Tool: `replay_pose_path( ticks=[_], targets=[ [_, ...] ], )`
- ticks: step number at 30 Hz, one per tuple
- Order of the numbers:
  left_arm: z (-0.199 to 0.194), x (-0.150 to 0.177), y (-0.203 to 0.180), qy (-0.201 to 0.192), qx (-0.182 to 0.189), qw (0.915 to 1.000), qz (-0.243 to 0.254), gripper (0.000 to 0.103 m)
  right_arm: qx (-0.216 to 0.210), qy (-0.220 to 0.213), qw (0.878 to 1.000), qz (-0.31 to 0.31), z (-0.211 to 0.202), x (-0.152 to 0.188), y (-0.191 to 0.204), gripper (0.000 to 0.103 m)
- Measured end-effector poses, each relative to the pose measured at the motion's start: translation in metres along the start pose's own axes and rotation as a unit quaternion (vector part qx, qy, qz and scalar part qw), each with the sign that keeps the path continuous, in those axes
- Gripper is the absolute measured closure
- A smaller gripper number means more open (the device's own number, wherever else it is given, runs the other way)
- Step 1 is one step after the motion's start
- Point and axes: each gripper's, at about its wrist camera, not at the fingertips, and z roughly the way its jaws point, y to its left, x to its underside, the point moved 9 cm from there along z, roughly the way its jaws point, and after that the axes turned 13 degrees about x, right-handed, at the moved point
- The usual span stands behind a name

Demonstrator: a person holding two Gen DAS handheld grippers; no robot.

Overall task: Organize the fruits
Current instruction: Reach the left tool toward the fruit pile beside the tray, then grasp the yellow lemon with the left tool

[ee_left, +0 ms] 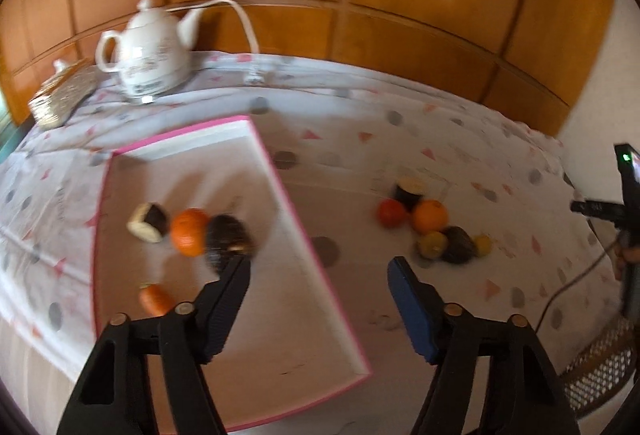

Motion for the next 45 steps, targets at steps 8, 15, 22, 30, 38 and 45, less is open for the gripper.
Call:
replay_pose_path(
  ticks=[8,15,22,30,38,45],
  targets=[
    [0.042,0.005,-0.042,0.062,0.053,0.9962,0.03,0.063,-0.037,0.031,0.998,0.041,0.011,0.003,-0.002,0.069],
    [0.083,0.003,-0.069,0.104,0.106,0.989,-0.008,0.067,-0.049,0.031,0.997,0.045,0.011,0.003,0.0,0.069],
    [0.117,-0.003,-0.077,0.111,0.112,0.9867,-0.037,0.064,-0.046,0.041,0.997,0.041,0.016,0.005,0.001,0.069],
    [0.136,0.001,-0.073,0.107,0.139,0.9828,-0.06,0.067,-0.05,0.084,0.987,0.127,0.033,0.012,-0.03,0.066],
    [0.128,0.003,-0.075,0.107,0.145,0.9826,-0.045,0.075,-0.055,0.087,0.987,0.122,0.034,0.012,-0.026,0.066],
    [0.099,-0.005,-0.061,0.086,0.127,0.9872,-0.045,0.075,-0.053,0.092,0.984,0.141,0.036,0.013,-0.033,0.066]
  ],
)
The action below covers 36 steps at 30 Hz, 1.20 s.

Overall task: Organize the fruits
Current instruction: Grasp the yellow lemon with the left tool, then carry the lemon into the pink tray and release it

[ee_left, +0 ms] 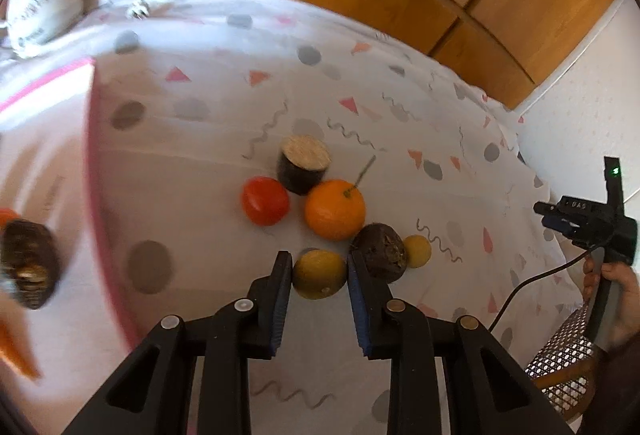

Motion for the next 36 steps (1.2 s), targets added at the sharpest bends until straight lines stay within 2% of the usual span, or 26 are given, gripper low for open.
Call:
replay_pose_path(
  ticks=[8,16,22,29,36],
  targets=[
    [-0.067,-0.011,0.03,-0.064,-0.029,0.9974,-0.013,0.075,-0.009,-0.007,1.0,-0.027,-0.004,0.004,0.013,0.066],
    [-0.111,0.015,0.084,-0.088,-0.08,0.9916,-0.05,0.075,-0.026,-0.019,0.999,-0.042,-0.01,0.005,0.024,0.066],
    [-0.122,0.036,0.109,-0.087,-0.103,0.9887,-0.065,0.074,-0.029,-0.024,0.997,-0.07,-0.012,0.008,0.036,0.066],
    [-0.123,0.046,0.124,-0.086,-0.12,0.9857,-0.082,0.072,-0.019,-0.018,0.997,-0.074,-0.009,0.011,0.035,0.066],
    [-0.14,0.046,0.128,-0.113,-0.144,0.9798,-0.08,0.067,-0.026,-0.017,0.996,-0.082,-0.008,0.013,0.039,0.066]
  ],
)
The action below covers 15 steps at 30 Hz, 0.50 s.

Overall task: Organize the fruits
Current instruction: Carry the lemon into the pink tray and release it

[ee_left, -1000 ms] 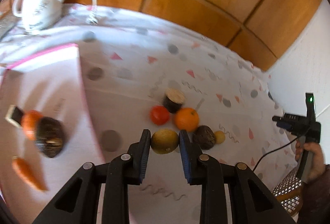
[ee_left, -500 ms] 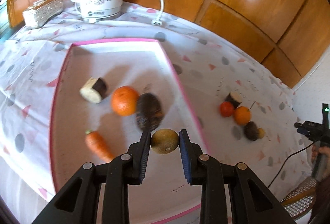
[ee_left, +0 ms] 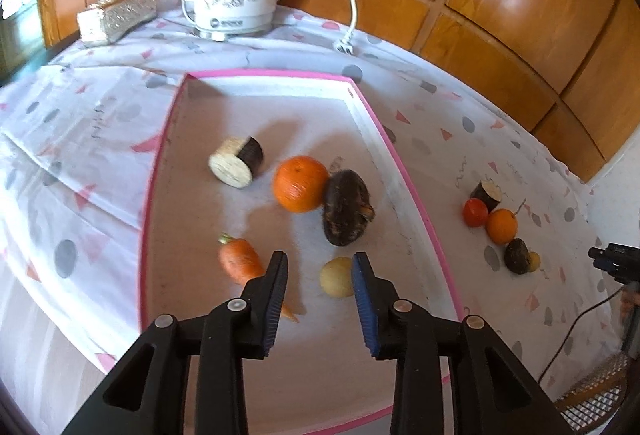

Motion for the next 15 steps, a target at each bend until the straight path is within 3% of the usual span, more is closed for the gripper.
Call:
replay_pose_path(
  ticks=[2,7,15],
  targets=[
    [-0.006,-0.002,0.006,-0.011,-0.018,0.9998,-0.005,0.061,-0.015,0.0,1.0,-0.01,-0.002,0.002,0.008,0.066],
    [-0.015,-0.006,0.019,-0.026,-0.034,0.9988,-0.023,0.056,-0.05,0.002,0.996,-0.068,-0.009,0.013,0.042,0.066],
    [-0.026,-0.003,0.03,-0.036,-0.045,0.9976,-0.038,0.054,-0.128,-0.01,0.975,-0.18,-0.045,0.051,0.135,0.066]
  ],
)
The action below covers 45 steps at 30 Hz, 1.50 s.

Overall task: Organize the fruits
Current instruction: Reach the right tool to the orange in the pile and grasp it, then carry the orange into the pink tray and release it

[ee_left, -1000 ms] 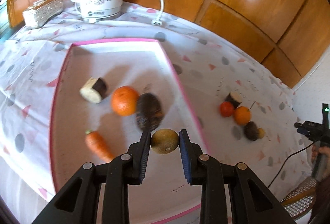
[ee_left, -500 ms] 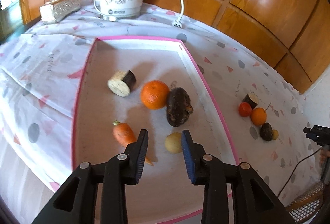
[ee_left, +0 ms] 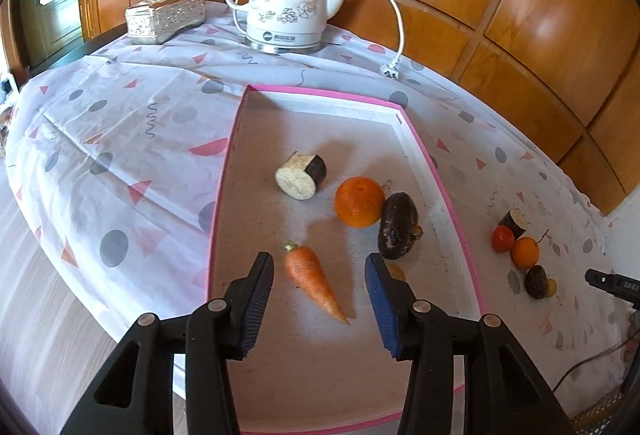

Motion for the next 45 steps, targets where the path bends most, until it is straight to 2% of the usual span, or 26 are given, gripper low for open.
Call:
replay_pose_path(
  ticks=[4,7,10,15,19,26,28,35,45],
  targets=[
    [-0.005,-0.001,0.006,-0.007,-0.004,0.9999,-0.008,0.051,-0.027,-0.007,0.999,-0.044,-0.001,-0.001,0.05,0.065],
    [-0.007,-0.002,0.009,-0.011,-0.005,0.9998,-0.014,0.051,-0.043,-0.013,0.997,-0.067,-0.001,-0.003,0.081,0.056],
    [-0.008,-0.002,0.011,-0.012,-0.006,0.9998,-0.017,0.051,-0.052,-0.013,0.995,-0.084,0.001,-0.003,0.107,0.056],
    [-0.01,-0.002,0.015,-0.015,-0.01,0.9996,-0.022,0.046,-0.049,-0.017,0.992,-0.111,0.009,-0.005,0.137,0.054],
    [-0.011,-0.003,0.019,-0.017,-0.012,0.9994,-0.027,0.046,-0.019,-0.022,0.99,-0.142,0.023,-0.007,0.153,0.054],
    [-0.012,-0.001,0.028,-0.016,-0.019,0.999,-0.038,0.046,0.005,-0.01,0.987,-0.161,0.045,-0.007,0.162,0.054],
    [-0.011,-0.001,0.028,-0.015,-0.019,0.9989,-0.039,0.046,0.018,-0.011,0.986,-0.163,0.048,-0.007,0.159,0.062],
    [-0.01,0.0,0.027,-0.015,-0.02,0.999,-0.037,0.043,0.02,-0.024,0.987,-0.155,0.044,-0.009,0.157,0.064],
    [-0.013,0.001,0.025,-0.018,-0.015,0.9991,-0.035,0.043,0.004,-0.057,0.988,-0.144,0.017,-0.013,0.158,0.064]
  ],
)
